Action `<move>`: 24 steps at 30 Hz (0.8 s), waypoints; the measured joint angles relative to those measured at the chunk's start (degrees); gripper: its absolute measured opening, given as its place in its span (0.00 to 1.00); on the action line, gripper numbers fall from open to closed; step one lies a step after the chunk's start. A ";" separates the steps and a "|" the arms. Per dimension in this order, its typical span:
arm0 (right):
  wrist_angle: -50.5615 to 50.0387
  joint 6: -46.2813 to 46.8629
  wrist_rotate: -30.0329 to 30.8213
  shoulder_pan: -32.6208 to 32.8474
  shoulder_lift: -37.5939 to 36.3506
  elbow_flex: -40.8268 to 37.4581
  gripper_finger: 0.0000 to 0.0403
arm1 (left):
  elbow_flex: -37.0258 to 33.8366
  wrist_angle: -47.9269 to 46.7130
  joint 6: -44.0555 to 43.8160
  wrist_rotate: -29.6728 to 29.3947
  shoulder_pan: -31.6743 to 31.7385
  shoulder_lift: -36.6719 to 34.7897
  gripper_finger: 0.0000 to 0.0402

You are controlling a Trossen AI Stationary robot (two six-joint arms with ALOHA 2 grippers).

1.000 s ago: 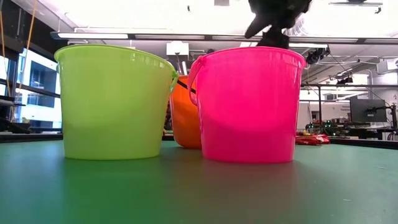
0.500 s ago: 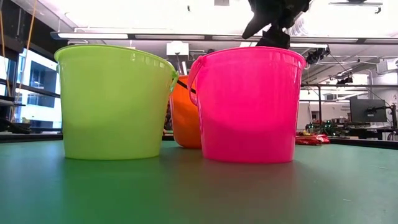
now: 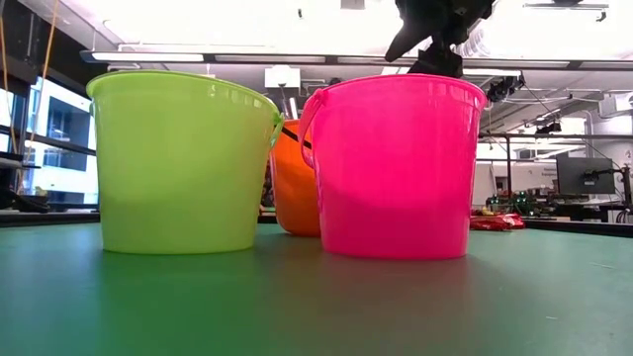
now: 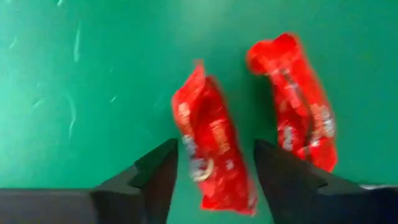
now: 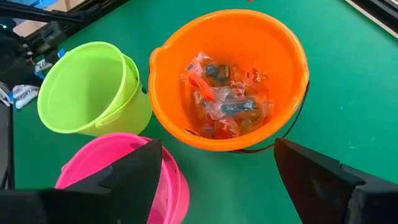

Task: Sort candy by brand, put in halloween buckets
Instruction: Put the red chocolate bar into the pink bucket

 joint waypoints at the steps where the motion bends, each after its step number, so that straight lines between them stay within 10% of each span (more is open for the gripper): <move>1: 0.00 0.02 0.00 0.00 0.00 0.00 0.75 | -0.08 -0.40 0.40 0.93 0.28 -0.48 0.45; 9: 0.00 0.02 -0.08 0.02 0.00 0.00 0.75 | -0.01 -5.74 -2.02 1.49 0.81 -14.98 0.03; 16: -0.04 -0.14 -0.57 0.02 0.00 0.00 0.75 | 0.16 -8.96 -4.49 -4.79 3.52 -29.03 0.10; 24: -0.22 -0.19 -0.59 0.02 0.02 0.00 0.75 | 0.08 -6.95 2.41 0.41 6.69 -17.92 0.29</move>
